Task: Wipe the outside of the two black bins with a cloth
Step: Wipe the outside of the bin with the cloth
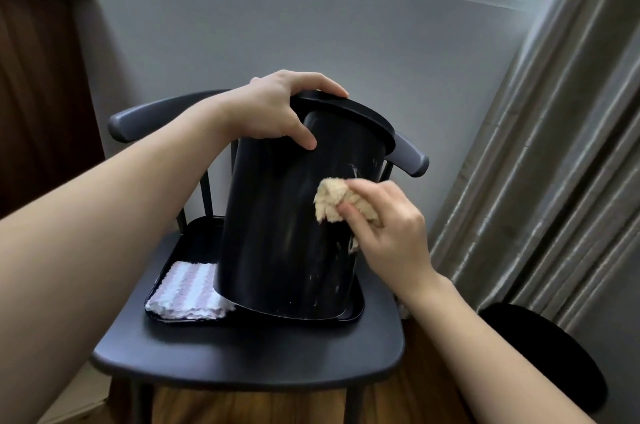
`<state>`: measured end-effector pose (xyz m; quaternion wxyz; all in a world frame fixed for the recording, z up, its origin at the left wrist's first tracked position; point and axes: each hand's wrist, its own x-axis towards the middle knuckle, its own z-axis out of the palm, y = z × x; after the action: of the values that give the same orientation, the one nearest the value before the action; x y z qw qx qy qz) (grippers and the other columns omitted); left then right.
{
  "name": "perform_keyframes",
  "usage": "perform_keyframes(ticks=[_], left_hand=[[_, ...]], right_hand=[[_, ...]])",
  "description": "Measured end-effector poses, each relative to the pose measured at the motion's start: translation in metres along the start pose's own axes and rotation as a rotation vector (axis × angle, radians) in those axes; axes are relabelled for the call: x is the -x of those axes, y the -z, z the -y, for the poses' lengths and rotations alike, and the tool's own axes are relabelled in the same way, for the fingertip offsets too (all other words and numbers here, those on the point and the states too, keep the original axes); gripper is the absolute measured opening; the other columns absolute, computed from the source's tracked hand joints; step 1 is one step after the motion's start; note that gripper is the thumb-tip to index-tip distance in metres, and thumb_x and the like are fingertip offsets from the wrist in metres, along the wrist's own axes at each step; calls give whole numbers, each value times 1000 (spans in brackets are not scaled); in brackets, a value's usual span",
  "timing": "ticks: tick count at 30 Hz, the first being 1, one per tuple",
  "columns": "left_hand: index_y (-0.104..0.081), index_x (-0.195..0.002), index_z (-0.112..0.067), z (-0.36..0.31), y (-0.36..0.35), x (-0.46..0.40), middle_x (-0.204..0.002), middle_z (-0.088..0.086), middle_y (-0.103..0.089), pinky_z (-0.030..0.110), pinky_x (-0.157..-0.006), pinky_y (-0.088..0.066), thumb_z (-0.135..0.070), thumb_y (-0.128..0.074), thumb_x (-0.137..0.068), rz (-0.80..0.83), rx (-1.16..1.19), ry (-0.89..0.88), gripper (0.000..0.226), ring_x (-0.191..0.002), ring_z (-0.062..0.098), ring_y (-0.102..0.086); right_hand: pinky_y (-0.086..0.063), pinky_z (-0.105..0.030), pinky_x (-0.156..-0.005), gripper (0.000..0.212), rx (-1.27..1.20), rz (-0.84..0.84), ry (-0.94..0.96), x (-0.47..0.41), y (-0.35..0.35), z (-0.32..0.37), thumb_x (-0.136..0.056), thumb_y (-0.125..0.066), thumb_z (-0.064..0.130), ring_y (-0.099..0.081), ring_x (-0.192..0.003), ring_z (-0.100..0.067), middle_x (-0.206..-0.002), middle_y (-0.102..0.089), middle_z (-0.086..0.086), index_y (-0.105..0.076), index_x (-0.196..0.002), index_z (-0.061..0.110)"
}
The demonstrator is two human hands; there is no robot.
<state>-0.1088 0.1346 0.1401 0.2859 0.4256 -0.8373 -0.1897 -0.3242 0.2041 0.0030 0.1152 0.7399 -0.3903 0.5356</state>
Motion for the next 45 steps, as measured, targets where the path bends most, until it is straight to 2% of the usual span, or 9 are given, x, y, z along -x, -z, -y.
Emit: perform_keyframes(ticks=[3, 11, 18, 21, 25, 27, 32, 39, 45], left_hand=[[-58, -116, -68, 1, 0, -1, -125, -19, -64, 48, -110, -45, -32, -80, -55, -4, -6, 1, 74, -128, 27, -53], [-58, -115, -69, 5, 2, 1, -123, -22, -65, 48, -110, -45, -31, -81, -54, -14, 20, 7, 75, -126, 24, -55], [-59, -115, -67, 9, 4, 0, -123, -23, -65, 45, -108, -48, -32, -82, -53, -28, 35, 12, 75, -124, 18, -57], [-60, -115, -66, 11, 6, 0, -123, -23, -64, 44, -108, -48, -29, -83, -56, -30, 46, 15, 74, -123, 17, -58], [-63, -117, -61, 14, 8, 0, -122, -19, -65, 41, -102, -54, -10, -87, -70, -29, 70, 0, 73, -116, 12, -63], [-63, -117, -60, 13, 7, -1, -122, -19, -65, 41, -101, -54, -8, -86, -71, -36, 72, -5, 74, -116, 12, -63], [-63, -120, -58, 13, 5, -3, -125, -17, -64, 43, -104, -53, -7, -86, -71, -40, 74, -4, 74, -118, 15, -61], [-64, -120, -54, 13, 6, -3, -120, -19, -66, 34, -98, -56, -4, -86, -72, -34, 86, -19, 73, -110, 7, -65], [-64, -120, -56, 6, 2, -6, -121, -19, -65, 35, -99, -55, -5, -86, -72, -33, 84, -13, 73, -113, 8, -63]], right_hand=[[-52, -31, -74, 27, 2, -39, -69, -5, -4, 3, -91, -70, 29, -63, -80, -15, -93, -66, -1, -71, -114, 16], [-54, -35, -60, 25, -28, 160, 192, 49, -4, 0, -93, -70, 31, -60, -70, -18, -85, -61, -3, -75, -107, 10], [-54, -37, -65, 25, 22, 11, 54, 15, -8, 3, -92, -71, 27, -62, -73, -20, -87, -61, -4, -72, -111, 11], [-53, -33, -61, 25, -22, 124, 142, 46, -9, 3, -92, -72, 30, -58, -71, -17, -86, -59, -3, -73, -109, 11], [-53, -31, -59, 24, -1, 276, 272, 77, -7, 3, -92, -72, 36, -57, -71, -15, -85, -59, -1, -73, -106, 16], [-53, -31, -60, 24, 9, 249, 278, 67, -7, 2, -93, -71, 34, -57, -71, -16, -85, -59, -1, -73, -107, 14], [-53, -32, -66, 28, -15, 50, 56, 36, -11, -2, -93, -69, 31, -61, -72, -18, -87, -62, -4, -72, -108, 9], [-52, -31, -58, 27, -50, 276, 239, 81, -8, 2, -89, -75, 35, -58, -69, -15, -85, -61, -2, -74, -103, 12], [-53, -31, -64, 24, -62, 62, 75, 47, -14, 6, -89, -75, 28, -60, -71, -17, -84, -61, -4, -74, -104, 9]])
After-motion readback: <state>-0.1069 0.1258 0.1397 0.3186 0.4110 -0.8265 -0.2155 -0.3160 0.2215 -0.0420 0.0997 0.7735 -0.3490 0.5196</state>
